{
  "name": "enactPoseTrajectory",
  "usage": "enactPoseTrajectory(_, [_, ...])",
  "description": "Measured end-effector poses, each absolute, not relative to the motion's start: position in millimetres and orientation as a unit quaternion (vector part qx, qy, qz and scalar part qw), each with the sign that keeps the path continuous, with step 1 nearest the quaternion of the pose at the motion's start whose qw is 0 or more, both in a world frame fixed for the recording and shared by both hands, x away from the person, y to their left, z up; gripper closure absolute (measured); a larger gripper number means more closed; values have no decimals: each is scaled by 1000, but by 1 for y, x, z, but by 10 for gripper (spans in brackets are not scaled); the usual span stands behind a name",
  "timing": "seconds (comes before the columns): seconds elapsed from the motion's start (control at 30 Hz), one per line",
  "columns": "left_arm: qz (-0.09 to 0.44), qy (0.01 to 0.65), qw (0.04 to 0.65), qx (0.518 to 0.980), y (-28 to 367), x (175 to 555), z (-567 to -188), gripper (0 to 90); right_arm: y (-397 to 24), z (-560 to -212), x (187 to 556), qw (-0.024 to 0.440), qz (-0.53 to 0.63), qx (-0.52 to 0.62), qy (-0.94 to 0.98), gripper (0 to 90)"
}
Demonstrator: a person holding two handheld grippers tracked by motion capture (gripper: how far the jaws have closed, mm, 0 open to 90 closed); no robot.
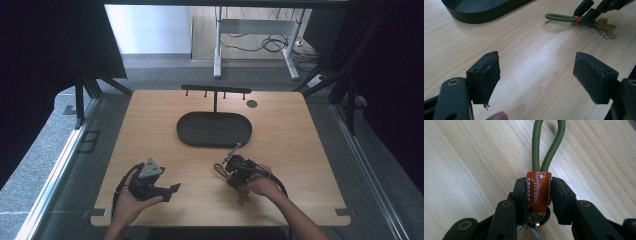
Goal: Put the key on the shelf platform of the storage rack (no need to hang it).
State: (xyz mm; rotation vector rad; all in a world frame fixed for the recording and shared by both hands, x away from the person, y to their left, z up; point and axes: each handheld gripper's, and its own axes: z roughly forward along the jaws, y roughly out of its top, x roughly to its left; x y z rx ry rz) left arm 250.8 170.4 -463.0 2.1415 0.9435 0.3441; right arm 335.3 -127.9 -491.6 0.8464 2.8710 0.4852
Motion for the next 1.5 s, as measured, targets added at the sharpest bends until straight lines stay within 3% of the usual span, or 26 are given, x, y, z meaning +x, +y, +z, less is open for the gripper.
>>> enactPoseTrajectory(0.47, [134,366,380,839,169,251,-463,219,-141,-445,334,73,198,279,937,669])
enactPoseTrajectory(1.5, [134,369,377,839,170,251,-463,219,-140,-409,360,95,175,263,944,669])
